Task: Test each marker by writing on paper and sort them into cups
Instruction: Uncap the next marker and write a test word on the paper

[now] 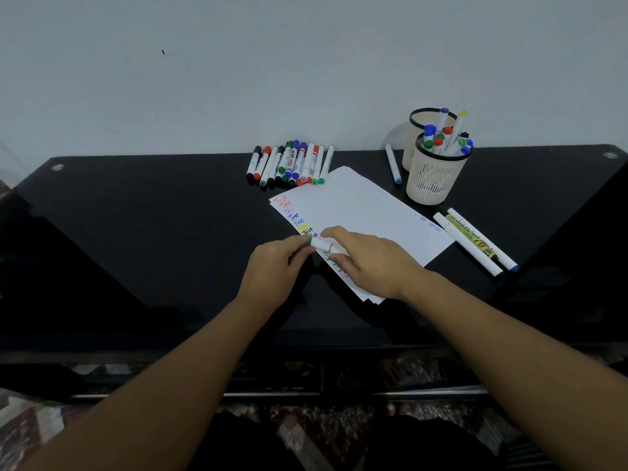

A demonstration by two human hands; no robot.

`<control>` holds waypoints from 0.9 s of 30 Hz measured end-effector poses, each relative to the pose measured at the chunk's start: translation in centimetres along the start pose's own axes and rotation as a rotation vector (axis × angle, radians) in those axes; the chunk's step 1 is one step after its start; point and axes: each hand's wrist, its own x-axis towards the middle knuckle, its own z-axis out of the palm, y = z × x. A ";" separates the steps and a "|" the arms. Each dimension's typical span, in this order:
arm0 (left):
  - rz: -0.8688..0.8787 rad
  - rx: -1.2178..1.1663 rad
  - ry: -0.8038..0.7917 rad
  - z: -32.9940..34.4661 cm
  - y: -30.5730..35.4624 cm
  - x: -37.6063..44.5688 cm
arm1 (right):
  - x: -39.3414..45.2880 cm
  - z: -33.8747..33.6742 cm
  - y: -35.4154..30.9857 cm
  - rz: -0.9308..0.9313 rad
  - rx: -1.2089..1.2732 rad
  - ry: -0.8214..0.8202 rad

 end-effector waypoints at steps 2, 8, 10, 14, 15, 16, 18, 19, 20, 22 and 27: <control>-0.005 0.004 -0.006 0.0 0.0 0.1 | 0.0 -0.1 -0.1 -0.026 0.007 -0.012; -0.059 0.064 0.001 -0.2 0.1 0.4 | 0.4 -0.1 0.1 -0.017 0.002 0.043; -0.104 0.102 -0.014 0.0 -0.4 0.6 | 0.5 -0.2 0.4 0.006 0.015 0.050; -0.158 0.166 -0.083 0.8 -1.1 0.9 | 0.5 -0.8 0.6 0.022 0.002 0.040; -0.162 0.175 -0.089 0.9 -1.2 0.9 | 0.5 -0.9 0.5 0.026 0.003 0.046; -0.165 0.185 -0.093 0.9 -1.1 0.9 | 0.5 -1.0 0.5 0.036 0.011 0.051; -0.167 0.198 -0.097 0.9 -1.0 0.9 | 0.4 -1.1 0.5 0.050 0.019 0.066; -0.168 0.202 -0.098 0.9 -1.0 0.9 | 0.4 -1.1 0.4 0.050 0.015 0.071; -0.173 0.204 -0.102 0.9 -1.0 0.9 | 0.4 -1.2 0.4 0.049 0.015 0.070; -0.182 0.204 -0.107 0.9 -1.1 0.9 | 0.5 -1.4 0.0 0.037 0.035 0.061; -0.179 0.190 -0.097 0.9 -1.1 0.9 | 0.5 -1.7 0.1 0.015 0.098 0.071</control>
